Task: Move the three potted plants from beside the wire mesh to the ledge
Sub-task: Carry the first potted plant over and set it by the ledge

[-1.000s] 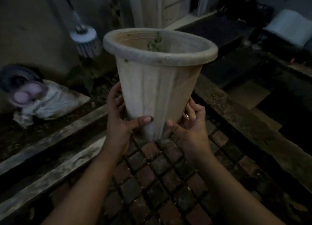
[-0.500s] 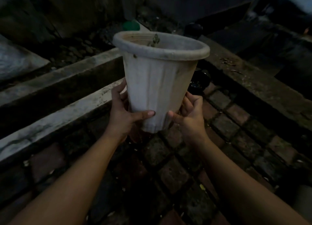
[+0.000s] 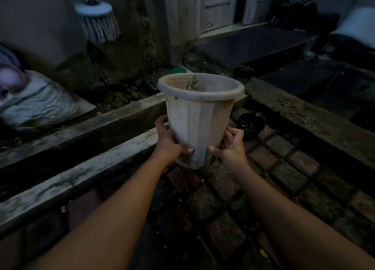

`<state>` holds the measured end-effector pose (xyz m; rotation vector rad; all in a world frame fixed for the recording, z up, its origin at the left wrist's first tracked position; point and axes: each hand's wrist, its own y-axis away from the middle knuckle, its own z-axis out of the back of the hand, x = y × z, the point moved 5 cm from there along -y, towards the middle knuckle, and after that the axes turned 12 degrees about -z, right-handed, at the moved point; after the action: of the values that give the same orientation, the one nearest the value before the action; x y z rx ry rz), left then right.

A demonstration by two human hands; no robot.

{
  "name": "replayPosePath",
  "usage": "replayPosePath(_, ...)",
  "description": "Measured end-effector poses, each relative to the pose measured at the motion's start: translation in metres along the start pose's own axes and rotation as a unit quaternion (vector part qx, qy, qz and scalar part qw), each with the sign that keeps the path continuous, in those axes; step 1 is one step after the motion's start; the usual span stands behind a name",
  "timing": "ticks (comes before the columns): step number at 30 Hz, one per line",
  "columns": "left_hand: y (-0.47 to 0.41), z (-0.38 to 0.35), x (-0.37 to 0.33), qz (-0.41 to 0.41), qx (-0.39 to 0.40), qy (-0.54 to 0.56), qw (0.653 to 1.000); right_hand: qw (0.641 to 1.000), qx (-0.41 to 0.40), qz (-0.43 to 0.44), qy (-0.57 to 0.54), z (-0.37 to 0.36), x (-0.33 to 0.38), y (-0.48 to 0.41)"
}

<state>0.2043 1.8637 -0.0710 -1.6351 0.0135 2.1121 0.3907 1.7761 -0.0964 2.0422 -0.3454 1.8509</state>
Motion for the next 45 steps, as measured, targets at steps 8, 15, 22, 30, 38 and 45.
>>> replayPosePath(8, 0.013, -0.03, 0.028, 0.034, -0.016, 0.031, 0.999, 0.997, 0.001, 0.007, 0.072, 0.014, -0.013, -0.004)
replayPosePath(15, -0.001, -0.038, 0.039, 0.044, 0.017, -0.007, 0.999, 0.995, 0.012, -0.029, 0.093, 0.018, -0.036, -0.018)
replayPosePath(22, -0.007, -0.04, 0.047, 0.005, 0.079, -0.06, 0.995, 0.991, -0.022, -0.034, 0.127, 0.017, -0.056, -0.021)
replayPosePath(30, 0.014, -0.023, 0.054, -0.056, 0.058, -0.109, 0.991, 0.993, 0.032, -0.017, 0.109, -0.001, -0.064, -0.006)
replayPosePath(38, 0.02, 0.003, 0.048, 0.045, -0.055, -0.003, 0.997, 0.989, 0.007, -0.042, 0.138, 0.02, -0.045, -0.004)
replayPosePath(45, -0.002, 0.041, -0.017, -0.018, -0.147, 0.134, 0.98, 0.991, -0.057, 0.005, -0.119, 0.03, 0.025, 0.007)
